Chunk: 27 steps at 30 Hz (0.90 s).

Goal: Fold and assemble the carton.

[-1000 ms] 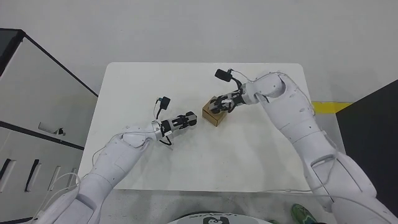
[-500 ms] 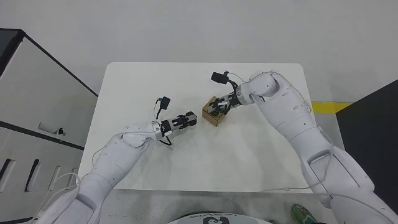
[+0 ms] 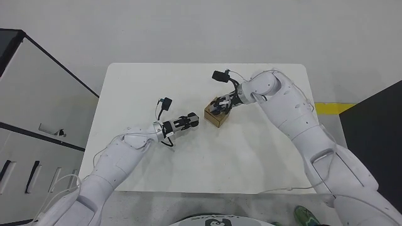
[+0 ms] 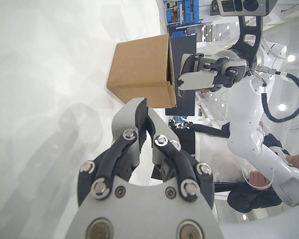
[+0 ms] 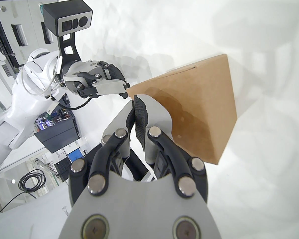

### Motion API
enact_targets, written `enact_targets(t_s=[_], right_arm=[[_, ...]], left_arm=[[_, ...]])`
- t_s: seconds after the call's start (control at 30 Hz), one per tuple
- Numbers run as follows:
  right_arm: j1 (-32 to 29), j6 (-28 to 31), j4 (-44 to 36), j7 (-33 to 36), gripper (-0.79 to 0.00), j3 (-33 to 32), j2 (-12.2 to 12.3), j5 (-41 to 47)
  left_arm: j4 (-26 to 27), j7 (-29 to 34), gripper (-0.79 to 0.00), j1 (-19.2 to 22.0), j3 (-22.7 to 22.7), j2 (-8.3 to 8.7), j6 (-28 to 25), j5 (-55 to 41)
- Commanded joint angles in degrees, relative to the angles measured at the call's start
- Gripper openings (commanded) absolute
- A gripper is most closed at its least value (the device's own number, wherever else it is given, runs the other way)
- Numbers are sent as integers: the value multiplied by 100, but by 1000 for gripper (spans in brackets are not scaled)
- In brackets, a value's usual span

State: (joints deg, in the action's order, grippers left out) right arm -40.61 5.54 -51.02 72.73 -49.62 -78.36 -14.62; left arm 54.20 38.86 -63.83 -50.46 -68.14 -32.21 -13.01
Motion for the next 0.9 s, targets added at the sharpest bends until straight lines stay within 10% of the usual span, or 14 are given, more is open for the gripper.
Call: enact_targets(t_s=[0.0, 0.87], right_arm=[[18, -24, 10, -8, -785, 50, -12, -28], [138, -25, 51, -18, -785, 197, -21, -17]], left_arm=[[0, 0, -785, 0, 0, 0, 0, 0], [0, 0, -785, 0, 0, 0, 0, 0]])
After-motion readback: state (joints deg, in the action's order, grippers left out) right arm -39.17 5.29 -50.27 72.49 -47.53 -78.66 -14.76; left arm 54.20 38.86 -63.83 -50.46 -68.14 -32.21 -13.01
